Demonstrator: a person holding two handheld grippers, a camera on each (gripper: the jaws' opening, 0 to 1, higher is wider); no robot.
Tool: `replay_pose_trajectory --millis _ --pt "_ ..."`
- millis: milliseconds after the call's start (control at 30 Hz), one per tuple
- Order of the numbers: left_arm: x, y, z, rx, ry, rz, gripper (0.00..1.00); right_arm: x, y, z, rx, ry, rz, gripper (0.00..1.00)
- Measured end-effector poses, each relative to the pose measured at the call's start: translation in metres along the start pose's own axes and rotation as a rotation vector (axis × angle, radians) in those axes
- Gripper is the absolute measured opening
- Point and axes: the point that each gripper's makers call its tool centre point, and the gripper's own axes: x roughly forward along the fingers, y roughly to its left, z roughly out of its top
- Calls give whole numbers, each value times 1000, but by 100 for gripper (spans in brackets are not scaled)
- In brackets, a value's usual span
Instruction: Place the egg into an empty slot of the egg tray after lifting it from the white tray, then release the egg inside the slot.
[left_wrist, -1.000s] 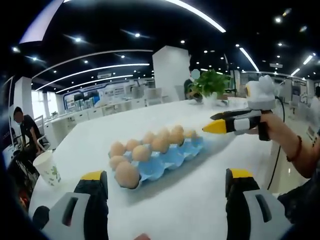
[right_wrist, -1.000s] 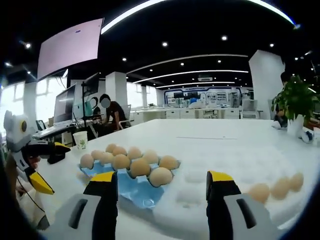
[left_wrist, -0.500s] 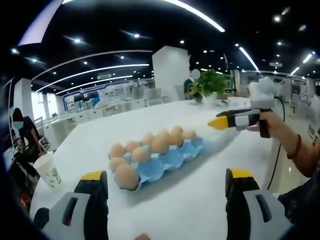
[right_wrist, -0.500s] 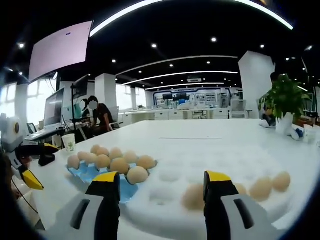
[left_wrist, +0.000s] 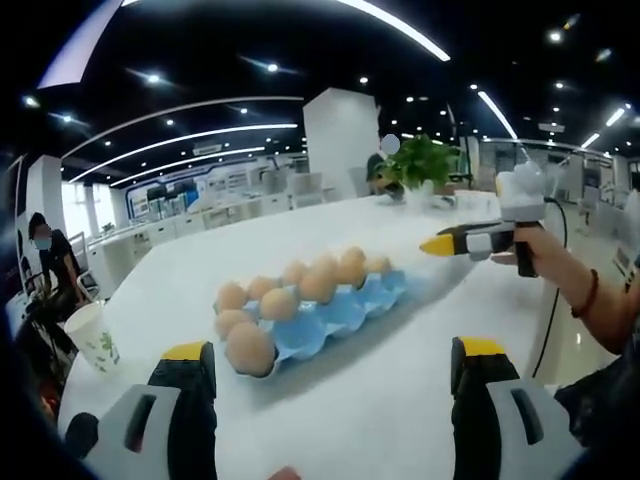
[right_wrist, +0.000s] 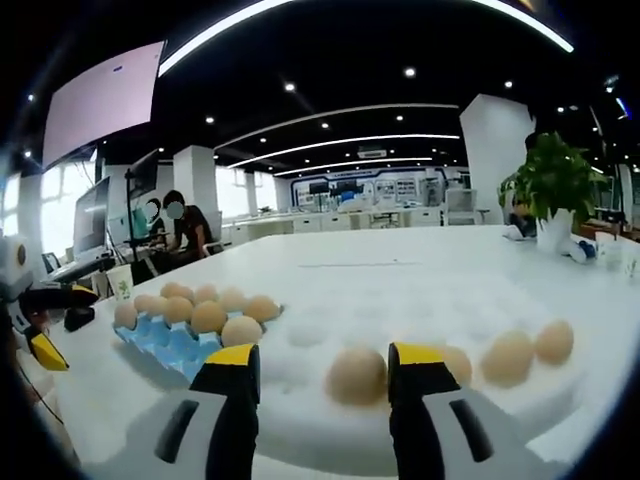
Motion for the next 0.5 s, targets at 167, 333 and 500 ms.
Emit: replay_pose_trajectory --millis 167,333,500 --pt "1 -2 2 -23 -17 -13 100 1 -6 -6 31 4 -2 46" --pt "2 1 0 -17 -9 -2 100 2 -14 -6 -10 -2 -57 36" --pt "2 0 -1 -24 -5 -2 100 7 -19 -8 -40 22 -109 29"
